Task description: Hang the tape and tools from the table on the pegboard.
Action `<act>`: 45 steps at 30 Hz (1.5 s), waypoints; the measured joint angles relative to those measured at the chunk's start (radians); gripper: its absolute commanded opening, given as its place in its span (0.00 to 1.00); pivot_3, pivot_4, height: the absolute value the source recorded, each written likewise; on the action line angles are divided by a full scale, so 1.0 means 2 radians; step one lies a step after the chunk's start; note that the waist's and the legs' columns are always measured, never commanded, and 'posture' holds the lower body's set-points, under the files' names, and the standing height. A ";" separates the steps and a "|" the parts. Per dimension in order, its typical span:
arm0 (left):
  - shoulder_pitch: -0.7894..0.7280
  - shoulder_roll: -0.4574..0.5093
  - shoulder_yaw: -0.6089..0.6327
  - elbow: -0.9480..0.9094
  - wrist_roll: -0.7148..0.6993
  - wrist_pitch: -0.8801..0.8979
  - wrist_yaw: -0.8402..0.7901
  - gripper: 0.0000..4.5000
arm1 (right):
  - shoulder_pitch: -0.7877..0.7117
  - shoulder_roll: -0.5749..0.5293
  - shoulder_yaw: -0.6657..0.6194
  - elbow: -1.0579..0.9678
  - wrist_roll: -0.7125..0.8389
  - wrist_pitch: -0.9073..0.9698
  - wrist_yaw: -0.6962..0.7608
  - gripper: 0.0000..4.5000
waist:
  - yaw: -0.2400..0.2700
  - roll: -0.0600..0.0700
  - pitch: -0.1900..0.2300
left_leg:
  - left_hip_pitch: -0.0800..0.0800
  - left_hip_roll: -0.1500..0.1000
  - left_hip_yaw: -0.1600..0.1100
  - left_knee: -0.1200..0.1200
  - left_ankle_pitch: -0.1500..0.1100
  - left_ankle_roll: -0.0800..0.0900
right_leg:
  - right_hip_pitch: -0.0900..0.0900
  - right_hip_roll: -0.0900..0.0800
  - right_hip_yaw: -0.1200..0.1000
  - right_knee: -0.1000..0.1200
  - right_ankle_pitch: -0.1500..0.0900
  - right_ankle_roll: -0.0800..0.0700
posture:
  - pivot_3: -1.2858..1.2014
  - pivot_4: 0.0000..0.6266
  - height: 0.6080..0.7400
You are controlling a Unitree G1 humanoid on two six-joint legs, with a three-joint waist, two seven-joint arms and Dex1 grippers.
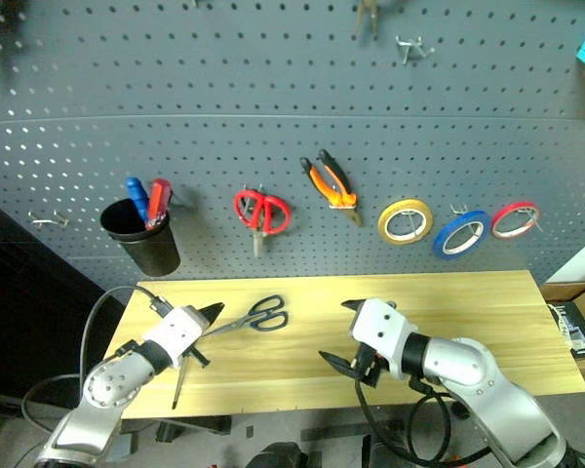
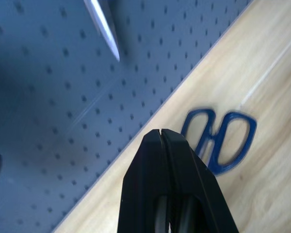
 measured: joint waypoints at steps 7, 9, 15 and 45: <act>-0.094 0.006 -0.057 0.054 0.006 0.069 -0.100 0.53 | -0.005 0.004 -0.003 -0.001 0.004 0.033 -0.001 1.00 | 0.000 0.000 0.000 | 0.000 0.000 0.000 0.000 0.000 0.000 | 0.000 0.000 0.000 0.000 0.000 0.000 | 0.51 0.24 1.00; -0.127 0.006 -0.068 0.076 0.005 0.072 -0.134 0.66 | -0.006 0.008 -0.004 -0.003 0.009 0.054 -0.006 1.00 | -0.001 0.000 0.000 | 0.000 0.000 0.000 0.000 0.000 0.000 | -0.001 0.000 0.000 0.000 0.000 0.000 | 0.51 0.24 1.00; -0.181 0.018 -0.082 0.153 0.012 0.048 -0.183 0.99 | -0.008 0.021 -0.015 -0.023 0.042 0.115 -0.012 1.00 | -0.007 0.000 0.000 | 0.000 0.000 0.000 0.000 0.000 0.000 | -0.001 0.000 0.000 0.000 0.000 0.000 | 0.51 0.24 1.00; -0.349 -0.030 -0.151 0.486 0.108 0.055 -0.198 0.99 | -0.068 0.037 -0.016 -0.046 0.107 0.205 -0.033 1.00 | -0.014 -0.001 -0.001 | -0.001 -0.001 0.000 0.001 0.000 0.000 | -0.002 0.000 0.000 0.001 0.000 0.000 | 0.50 0.25 1.00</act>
